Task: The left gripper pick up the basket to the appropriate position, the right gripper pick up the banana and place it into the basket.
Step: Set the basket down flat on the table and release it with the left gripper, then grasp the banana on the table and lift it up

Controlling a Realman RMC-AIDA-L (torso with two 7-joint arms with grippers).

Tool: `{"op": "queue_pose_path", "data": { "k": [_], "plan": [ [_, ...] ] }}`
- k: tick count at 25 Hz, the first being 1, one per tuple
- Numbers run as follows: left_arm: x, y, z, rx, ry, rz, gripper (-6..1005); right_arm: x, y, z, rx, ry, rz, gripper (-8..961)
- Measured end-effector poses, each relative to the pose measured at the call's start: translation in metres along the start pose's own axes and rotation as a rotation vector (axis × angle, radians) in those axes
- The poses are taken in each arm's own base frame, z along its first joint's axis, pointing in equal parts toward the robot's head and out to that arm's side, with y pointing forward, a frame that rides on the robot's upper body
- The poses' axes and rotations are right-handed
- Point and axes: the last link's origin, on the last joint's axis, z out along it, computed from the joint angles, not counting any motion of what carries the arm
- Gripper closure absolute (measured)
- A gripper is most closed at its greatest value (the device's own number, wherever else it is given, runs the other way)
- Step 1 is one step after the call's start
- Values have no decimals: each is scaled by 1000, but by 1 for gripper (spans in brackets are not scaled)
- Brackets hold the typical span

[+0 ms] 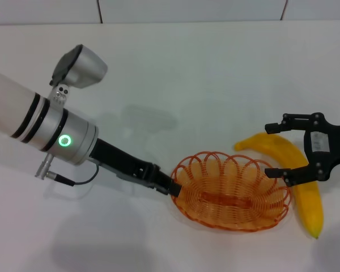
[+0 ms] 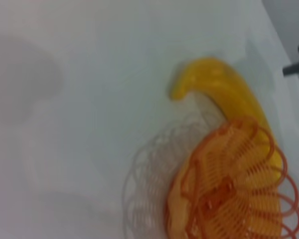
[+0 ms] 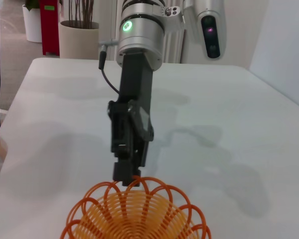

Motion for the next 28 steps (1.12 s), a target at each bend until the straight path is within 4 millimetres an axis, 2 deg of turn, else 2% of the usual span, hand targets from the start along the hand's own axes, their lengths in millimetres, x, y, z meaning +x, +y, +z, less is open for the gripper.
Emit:
{"op": "queue_pose_path", "data": {
  "k": [6, 10, 16, 21, 25, 28],
  "plan": [
    [-6, 0, 1, 15, -52, 55, 653, 2, 1, -3, 5, 3, 5, 80],
    [-14, -4, -10, 10, -51, 78, 647, 6, 4, -9, 19, 10, 18, 80],
    [-17, 6, -63, 63, 135, 220, 463, 9, 4, -14, 48, 1, 31, 80],
    [-28, 18, -105, 94, 311, 410, 445, 9, 4, -15, 51, 1, 33, 80],
    [-50, 16, -125, 69, 397, 575, 387, 9, 4, -17, 72, -14, 33, 80],
    [-70, 7, -125, 56, 392, 658, 332, 7, 3, -18, 84, -30, 31, 81]
  ]
}}
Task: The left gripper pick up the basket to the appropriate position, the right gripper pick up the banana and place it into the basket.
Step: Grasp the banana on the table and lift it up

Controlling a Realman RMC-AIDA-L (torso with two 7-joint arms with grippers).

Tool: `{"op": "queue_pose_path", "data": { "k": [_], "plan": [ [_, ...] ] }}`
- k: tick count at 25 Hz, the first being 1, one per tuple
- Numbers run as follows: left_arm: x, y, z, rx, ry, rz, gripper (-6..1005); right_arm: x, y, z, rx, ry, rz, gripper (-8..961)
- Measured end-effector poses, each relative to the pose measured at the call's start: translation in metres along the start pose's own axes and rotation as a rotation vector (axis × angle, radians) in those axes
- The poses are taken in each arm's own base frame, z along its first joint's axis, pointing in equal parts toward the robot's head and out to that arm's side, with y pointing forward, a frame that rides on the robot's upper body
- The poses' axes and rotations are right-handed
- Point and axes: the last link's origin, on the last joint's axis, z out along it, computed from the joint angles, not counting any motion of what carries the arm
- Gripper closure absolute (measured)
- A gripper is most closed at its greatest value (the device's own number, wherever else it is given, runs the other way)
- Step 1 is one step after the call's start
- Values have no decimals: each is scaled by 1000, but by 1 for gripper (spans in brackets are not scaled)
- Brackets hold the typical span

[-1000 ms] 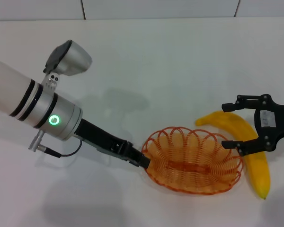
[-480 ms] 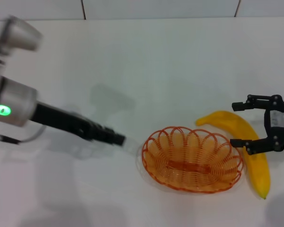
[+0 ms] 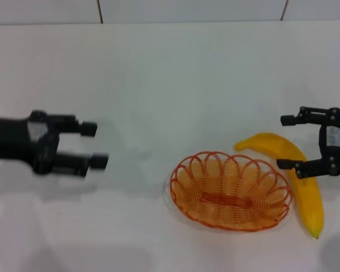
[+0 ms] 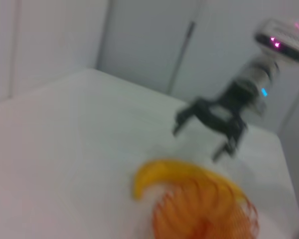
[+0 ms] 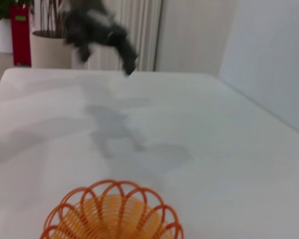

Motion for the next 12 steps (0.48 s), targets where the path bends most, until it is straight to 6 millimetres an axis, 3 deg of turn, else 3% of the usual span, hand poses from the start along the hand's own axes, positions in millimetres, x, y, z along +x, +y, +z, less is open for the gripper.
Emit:
{"op": "queue_pose_path", "data": {
  "k": [7, 12],
  "plan": [
    [-63, 5, 13, -94, -128, 165, 197, -2, 1, -8, 60, -65, 5, 81],
    [-80, 2, 21, -56, -95, 189, 136, -3, 1, -18, 85, -71, 42, 81]
  ]
}}
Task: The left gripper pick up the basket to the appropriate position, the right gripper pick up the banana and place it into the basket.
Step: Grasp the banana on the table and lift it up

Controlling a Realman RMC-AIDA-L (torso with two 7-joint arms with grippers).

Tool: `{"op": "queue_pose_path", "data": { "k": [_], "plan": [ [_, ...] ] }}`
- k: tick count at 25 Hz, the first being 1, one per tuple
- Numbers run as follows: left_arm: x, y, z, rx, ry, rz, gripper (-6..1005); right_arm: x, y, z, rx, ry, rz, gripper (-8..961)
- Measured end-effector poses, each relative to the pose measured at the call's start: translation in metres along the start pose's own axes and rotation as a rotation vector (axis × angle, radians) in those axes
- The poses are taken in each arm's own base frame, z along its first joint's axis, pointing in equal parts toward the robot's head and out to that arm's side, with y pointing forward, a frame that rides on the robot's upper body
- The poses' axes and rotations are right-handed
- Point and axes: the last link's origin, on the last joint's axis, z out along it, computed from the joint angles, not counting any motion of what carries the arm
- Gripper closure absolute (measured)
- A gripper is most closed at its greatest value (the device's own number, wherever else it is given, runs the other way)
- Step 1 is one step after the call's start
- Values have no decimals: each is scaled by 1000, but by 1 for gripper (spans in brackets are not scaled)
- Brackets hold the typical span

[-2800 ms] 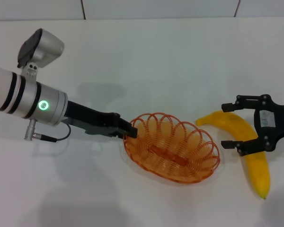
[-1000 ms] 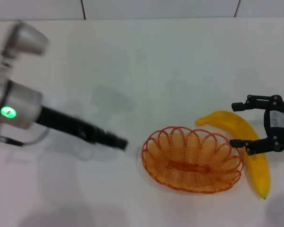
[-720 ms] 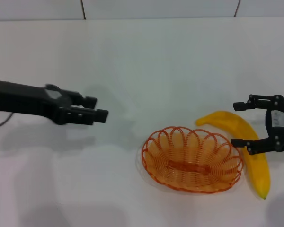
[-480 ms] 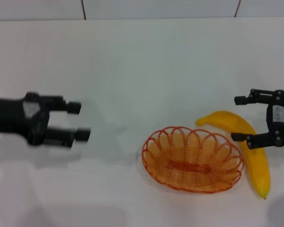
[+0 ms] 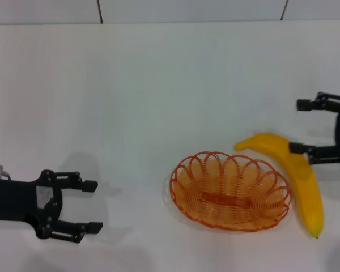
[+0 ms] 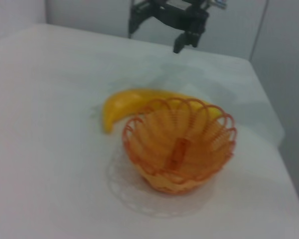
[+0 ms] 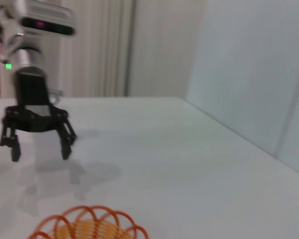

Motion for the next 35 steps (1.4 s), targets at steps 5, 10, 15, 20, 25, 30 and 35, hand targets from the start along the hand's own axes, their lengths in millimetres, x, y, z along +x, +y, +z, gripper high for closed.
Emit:
{"op": "queue_pose_path", "data": {
  "k": [5, 10, 15, 20, 25, 30, 35],
  "plan": [
    [-3, -3, 1, 41, 41, -2, 140, -10, -12, -20, 68, 102, 51, 81],
    [1, -9, 0, 71, 68, 1, 140, -32, -18, -43, 95, 233, 84, 81],
    [4, -11, 1, 76, 81, 8, 140, -50, -24, -44, 42, 381, 112, 82],
    [5, -12, 1, 76, 82, 10, 140, -59, -28, -18, -62, 473, 108, 82],
    [9, -15, 0, 86, 92, 17, 140, -53, -36, 11, -87, 537, 172, 82],
    [9, -15, 2, 80, 104, 8, 139, -42, -39, 28, -101, 570, 234, 82],
    [11, -16, 3, 76, 107, 11, 139, -36, -39, 33, -103, 597, 260, 83]
  ]
}}
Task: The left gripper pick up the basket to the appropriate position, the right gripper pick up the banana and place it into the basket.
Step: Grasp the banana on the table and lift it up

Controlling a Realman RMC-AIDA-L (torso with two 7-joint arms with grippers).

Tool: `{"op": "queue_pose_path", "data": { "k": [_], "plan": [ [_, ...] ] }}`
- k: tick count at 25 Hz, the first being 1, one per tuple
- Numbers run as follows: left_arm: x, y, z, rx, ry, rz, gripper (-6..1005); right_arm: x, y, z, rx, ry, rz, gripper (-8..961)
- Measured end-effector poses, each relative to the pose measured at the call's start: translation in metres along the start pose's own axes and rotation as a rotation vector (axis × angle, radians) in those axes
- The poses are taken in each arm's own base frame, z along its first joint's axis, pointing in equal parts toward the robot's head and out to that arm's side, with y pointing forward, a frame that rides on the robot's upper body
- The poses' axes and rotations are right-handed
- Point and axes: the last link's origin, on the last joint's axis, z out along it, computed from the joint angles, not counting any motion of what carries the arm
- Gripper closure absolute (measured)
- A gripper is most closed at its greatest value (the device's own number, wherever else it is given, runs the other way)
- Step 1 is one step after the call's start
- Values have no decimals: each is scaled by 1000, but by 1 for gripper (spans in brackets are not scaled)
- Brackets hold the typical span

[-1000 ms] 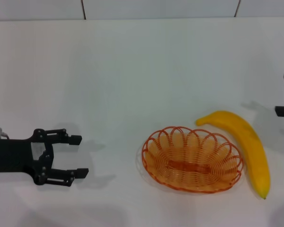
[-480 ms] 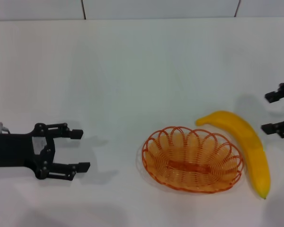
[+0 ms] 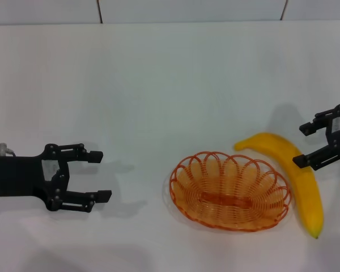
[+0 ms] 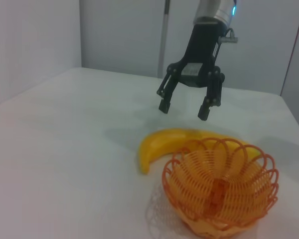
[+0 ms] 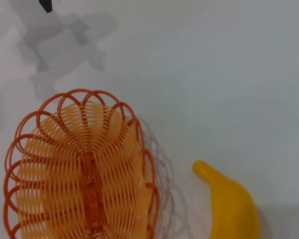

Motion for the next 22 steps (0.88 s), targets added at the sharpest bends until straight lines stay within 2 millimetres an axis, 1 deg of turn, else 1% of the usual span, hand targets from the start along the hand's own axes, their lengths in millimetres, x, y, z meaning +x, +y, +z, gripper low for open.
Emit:
{"op": "queue_pose_path", "data": {
  "k": [4, 10, 18, 22],
  "plan": [
    [0, 0, 0, 4, -1, -1, 139, 0, -1, 1, 5, 6, 12, 83],
    [-3, 0, 1, 7, 2, -17, 139, 8, -1, 11, 0, 24, 55, 83],
    [-6, 0, -3, 31, 11, -33, 139, 15, -3, 21, 2, 27, 99, 83],
    [-6, 0, -3, 31, 11, -36, 139, 19, -7, 23, 32, 47, 125, 83]
  ]
}}
